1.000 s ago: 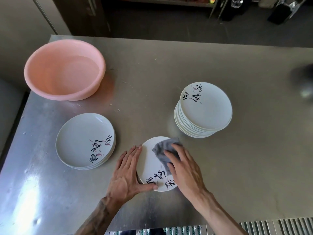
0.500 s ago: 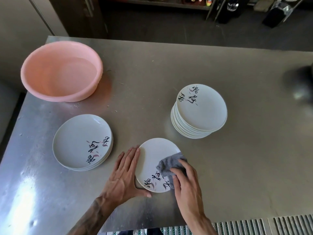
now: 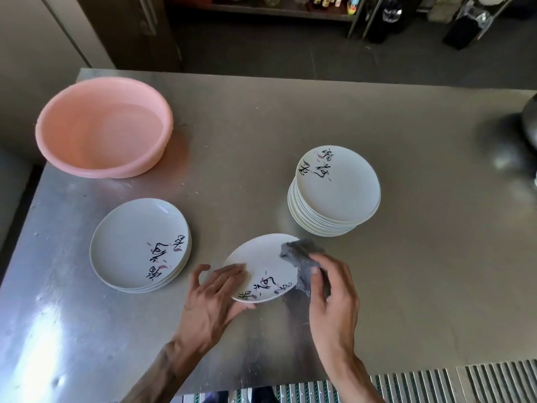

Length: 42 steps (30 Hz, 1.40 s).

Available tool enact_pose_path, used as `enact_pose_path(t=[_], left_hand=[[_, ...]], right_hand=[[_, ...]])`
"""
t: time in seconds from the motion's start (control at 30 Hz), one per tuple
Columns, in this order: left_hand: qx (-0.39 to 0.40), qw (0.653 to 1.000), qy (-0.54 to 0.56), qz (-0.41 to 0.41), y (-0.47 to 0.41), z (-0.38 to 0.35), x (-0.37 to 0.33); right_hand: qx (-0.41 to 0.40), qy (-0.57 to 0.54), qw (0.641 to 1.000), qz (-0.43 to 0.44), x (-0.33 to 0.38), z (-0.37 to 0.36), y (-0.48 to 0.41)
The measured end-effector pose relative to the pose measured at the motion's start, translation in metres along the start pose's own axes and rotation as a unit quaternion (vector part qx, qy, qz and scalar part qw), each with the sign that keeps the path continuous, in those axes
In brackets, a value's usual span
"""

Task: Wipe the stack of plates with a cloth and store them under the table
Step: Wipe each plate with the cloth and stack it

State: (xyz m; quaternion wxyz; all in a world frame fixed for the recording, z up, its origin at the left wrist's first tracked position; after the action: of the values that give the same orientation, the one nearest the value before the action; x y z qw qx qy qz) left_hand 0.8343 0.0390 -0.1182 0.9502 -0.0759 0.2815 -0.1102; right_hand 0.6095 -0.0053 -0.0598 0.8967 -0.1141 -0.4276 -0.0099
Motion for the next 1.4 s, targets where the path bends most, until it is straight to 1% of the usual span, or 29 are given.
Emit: enact_pose_path(t=[0.13,0.2,0.27,0.33,0.4,0.47,0.5,0.53,0.6,0.67,0.73,0.8,0.97,1.17,1.27,1.4], left_hand=[[-0.097,0.99,0.093,0.029,-0.012,0.024,-0.006],[-0.131,0.981,0.125,0.074,-0.016,0.032,-0.005],[-0.131,0.961,0.181,0.161,-0.018,0.033,0.001],[-0.117,0.931,0.255,0.234,-0.017,0.027,0.005],[-0.105,0.9,0.313,0.284,-0.017,0.018,0.007],[-0.072,0.89,0.33,0.307,-0.016,0.014,0.009],[-0.039,0.89,0.335,0.306,-0.014,0.011,0.011],[0.009,0.891,0.337,0.302,-0.012,0.008,0.015],[0.127,0.892,0.325,0.286,-0.004,0.003,0.023],[0.236,0.89,0.289,0.262,0.004,-0.001,0.031],[0.296,0.896,0.237,0.23,0.01,-0.003,0.037],[0.309,0.905,0.205,0.21,0.012,-0.004,0.038],[0.317,0.904,0.217,0.187,0.013,-0.011,0.038],[0.294,0.916,0.202,0.182,0.014,-0.014,0.043],[0.276,0.929,0.185,0.165,0.013,-0.015,0.04],[0.255,0.938,0.175,0.156,0.011,-0.016,0.039]], right_hand=[[0.002,-0.032,0.999,-0.014,0.011,-0.01,-0.013],[0.002,-0.049,0.998,-0.026,0.011,-0.017,-0.021],[0.006,-0.055,0.998,-0.03,0.01,-0.023,-0.025],[0.021,-0.043,0.999,-0.024,0.008,-0.032,-0.025],[0.054,-0.026,0.998,-0.017,0.002,-0.042,-0.019],[0.094,-0.001,0.996,-0.003,-0.005,-0.051,-0.012],[0.115,0.017,0.993,0.002,-0.009,-0.055,-0.011],[0.134,0.037,0.99,0.004,-0.013,-0.058,-0.011],[0.159,0.065,0.985,0.006,-0.018,-0.064,-0.012],[0.181,0.084,0.98,0.014,-0.019,-0.069,-0.015],[0.203,0.094,0.974,0.031,-0.016,-0.077,-0.017],[0.222,0.109,0.967,0.057,-0.01,-0.085,-0.014],[0.239,0.135,0.953,0.126,0.004,-0.101,-0.003],[0.259,0.129,0.947,0.138,0.002,-0.1,-0.011],[0.254,0.135,0.952,0.105,-0.012,-0.085,-0.017],[0.202,0.134,0.97,0.028,-0.035,-0.057,-0.007]])
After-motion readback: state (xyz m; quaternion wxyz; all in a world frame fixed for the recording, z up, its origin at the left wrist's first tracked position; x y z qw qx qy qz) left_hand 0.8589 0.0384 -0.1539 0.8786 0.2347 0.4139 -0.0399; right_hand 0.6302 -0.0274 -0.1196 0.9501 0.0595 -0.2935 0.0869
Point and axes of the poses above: each hand's wrist, its own y-axis away from the middle knuckle, its own z-axis out of the back of the hand, x = y × z, the point moved 4 cm from there along -y, towards the middle knuckle, and after that the axes turned 6 degrees about y, right-handed, at the moved point
